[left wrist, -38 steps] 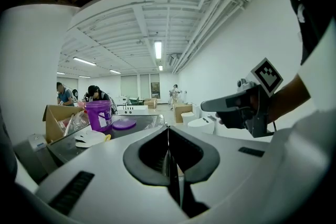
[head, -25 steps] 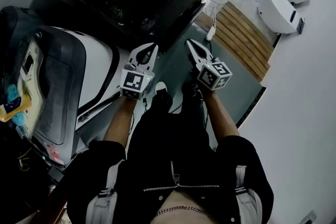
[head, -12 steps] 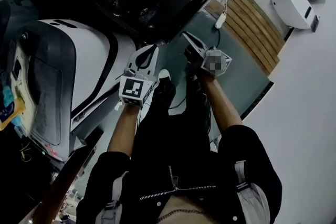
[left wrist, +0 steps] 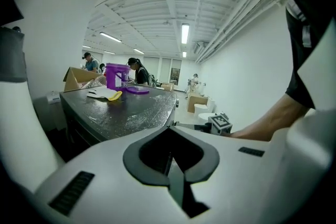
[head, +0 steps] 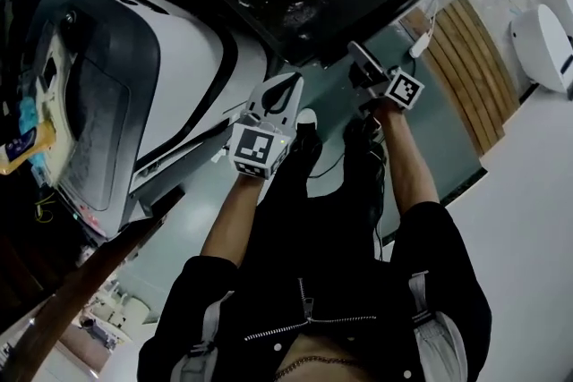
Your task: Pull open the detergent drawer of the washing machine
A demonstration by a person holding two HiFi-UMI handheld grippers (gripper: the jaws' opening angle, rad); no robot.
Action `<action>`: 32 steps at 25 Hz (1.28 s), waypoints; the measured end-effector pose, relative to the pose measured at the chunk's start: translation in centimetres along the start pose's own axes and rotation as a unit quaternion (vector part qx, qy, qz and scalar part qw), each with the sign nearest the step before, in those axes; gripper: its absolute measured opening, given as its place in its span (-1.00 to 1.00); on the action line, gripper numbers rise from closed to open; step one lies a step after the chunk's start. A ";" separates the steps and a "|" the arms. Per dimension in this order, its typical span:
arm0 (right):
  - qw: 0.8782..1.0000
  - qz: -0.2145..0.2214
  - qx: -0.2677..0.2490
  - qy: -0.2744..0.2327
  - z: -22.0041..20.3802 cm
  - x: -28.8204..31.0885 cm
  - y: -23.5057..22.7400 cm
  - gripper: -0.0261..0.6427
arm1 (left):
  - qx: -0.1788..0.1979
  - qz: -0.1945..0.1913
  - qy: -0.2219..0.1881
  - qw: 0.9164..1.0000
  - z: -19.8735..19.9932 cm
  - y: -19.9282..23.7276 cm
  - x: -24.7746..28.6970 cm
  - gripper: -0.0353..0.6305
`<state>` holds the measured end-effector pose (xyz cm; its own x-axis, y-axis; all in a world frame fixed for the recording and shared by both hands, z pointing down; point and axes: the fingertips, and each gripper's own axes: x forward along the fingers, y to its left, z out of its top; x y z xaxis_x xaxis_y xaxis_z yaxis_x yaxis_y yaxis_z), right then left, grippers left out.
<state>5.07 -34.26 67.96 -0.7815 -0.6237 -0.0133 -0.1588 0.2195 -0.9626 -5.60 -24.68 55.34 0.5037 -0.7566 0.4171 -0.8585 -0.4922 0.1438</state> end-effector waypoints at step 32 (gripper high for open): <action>0.970 0.201 0.134 -0.033 1.2 3.3 -1.3 -0.12 | -0.025 0.083 0.028 0.996 -3.3 2.7 -7.0 -0.83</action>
<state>3.45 -37.53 68.86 -0.7062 -0.5760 -0.4117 0.3205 0.2584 -0.9113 -11.75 -19.29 55.73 0.3487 -0.8001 0.4882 -0.9343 -0.3383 0.1128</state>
